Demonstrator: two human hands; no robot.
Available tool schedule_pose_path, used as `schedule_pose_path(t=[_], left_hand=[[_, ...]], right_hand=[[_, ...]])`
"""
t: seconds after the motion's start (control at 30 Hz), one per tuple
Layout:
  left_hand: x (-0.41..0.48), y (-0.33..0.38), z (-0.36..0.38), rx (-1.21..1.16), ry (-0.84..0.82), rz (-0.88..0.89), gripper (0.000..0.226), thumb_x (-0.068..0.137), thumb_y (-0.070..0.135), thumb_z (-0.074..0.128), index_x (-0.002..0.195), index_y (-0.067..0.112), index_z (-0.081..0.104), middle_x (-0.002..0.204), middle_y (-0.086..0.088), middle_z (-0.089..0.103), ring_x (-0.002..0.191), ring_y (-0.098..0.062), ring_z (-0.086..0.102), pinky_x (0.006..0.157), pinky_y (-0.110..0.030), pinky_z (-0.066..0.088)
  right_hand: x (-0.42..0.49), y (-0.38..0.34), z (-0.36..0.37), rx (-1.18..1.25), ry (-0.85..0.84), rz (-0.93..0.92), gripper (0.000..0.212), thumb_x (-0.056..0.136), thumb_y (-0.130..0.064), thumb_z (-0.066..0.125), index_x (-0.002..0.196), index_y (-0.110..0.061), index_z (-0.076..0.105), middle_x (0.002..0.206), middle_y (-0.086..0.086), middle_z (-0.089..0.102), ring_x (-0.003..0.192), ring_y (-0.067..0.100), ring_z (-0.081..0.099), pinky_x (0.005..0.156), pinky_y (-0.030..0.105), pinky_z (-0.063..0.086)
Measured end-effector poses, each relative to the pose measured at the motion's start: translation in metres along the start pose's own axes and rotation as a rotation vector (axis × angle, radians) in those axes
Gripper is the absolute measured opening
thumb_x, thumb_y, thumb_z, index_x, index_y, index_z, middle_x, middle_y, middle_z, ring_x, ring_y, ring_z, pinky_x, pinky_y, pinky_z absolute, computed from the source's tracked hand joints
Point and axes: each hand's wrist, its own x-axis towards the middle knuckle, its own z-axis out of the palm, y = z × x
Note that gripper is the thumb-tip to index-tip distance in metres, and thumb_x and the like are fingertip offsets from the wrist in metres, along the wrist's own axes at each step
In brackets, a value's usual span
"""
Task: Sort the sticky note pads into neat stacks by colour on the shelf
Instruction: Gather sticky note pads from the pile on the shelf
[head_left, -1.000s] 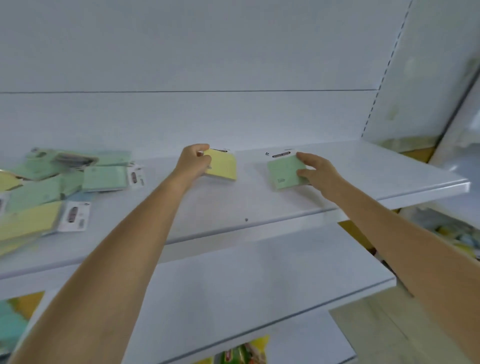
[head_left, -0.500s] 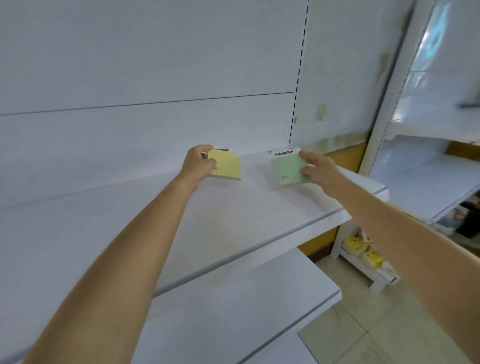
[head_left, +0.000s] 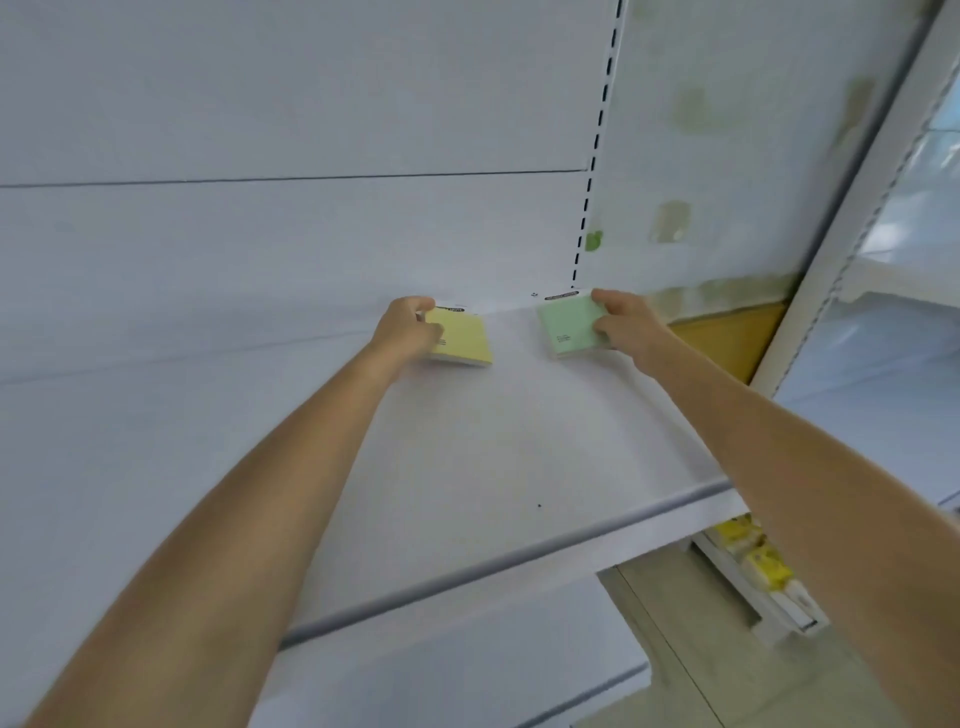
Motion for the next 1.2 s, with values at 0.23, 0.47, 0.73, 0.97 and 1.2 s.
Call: schedule_pose_path(t=[0.23,0.47,0.73,0.97,1.2], left_hand=[[-0.018,-0.005,0.023,0.360,0.142,-0.031,0.036,0.089,0.012,0.045,0.122,0.010,0.058,0.137,-0.019,0.040,0.128,-0.033,0.040,0.106,-0.032,0.032],[-0.036,-0.006,0.027,0.328,0.126,-0.063,0.056,0.068,0.047,0.051,0.116,0.020,0.063,0.134,-0.008,0.052,0.128,-0.026,0.043,0.108,-0.035,0.034],[-0.033,-0.014,0.031,0.566,0.076,0.004,0.050,0.090,0.047,0.046,0.136,0.027,0.045,0.151,-0.001,0.034,0.139,-0.027,0.026,0.113,-0.037,0.026],[-0.034,-0.007,0.034,0.683,0.055,-0.006,0.049,0.093,0.050,0.034,0.140,0.036,0.035,0.156,0.010,0.022,0.137,-0.023,0.020,0.107,-0.039,0.032],[-0.036,-0.005,0.030,0.742,0.113,0.011,0.052,0.093,0.051,0.032,0.142,0.035,0.030,0.156,0.010,0.021,0.141,-0.024,0.020,0.110,-0.042,0.029]], right_hand=[[0.024,0.021,0.018,-0.255,-0.005,-0.177,0.041,0.090,-0.005,0.036,0.128,-0.011,0.049,0.136,0.014,0.050,0.122,0.030,0.048,0.089,0.027,0.040],[0.013,0.024,0.015,-0.603,-0.056,-0.249,0.046,0.089,-0.040,0.044,0.124,-0.012,0.054,0.133,0.015,0.045,0.127,0.034,0.034,0.106,0.039,0.029],[0.017,0.029,0.015,-0.748,-0.119,-0.244,0.055,0.090,-0.047,0.035,0.132,-0.013,0.043,0.144,0.009,0.036,0.131,0.034,0.027,0.107,0.041,0.025],[0.020,0.031,0.019,-0.800,-0.138,-0.229,0.055,0.091,-0.050,0.028,0.134,-0.016,0.038,0.150,0.010,0.027,0.136,0.034,0.021,0.111,0.044,0.020],[0.014,0.027,0.020,-0.775,-0.089,-0.410,0.054,0.094,-0.047,0.029,0.143,-0.023,0.026,0.156,0.004,0.016,0.143,0.027,0.011,0.117,0.043,0.009]])
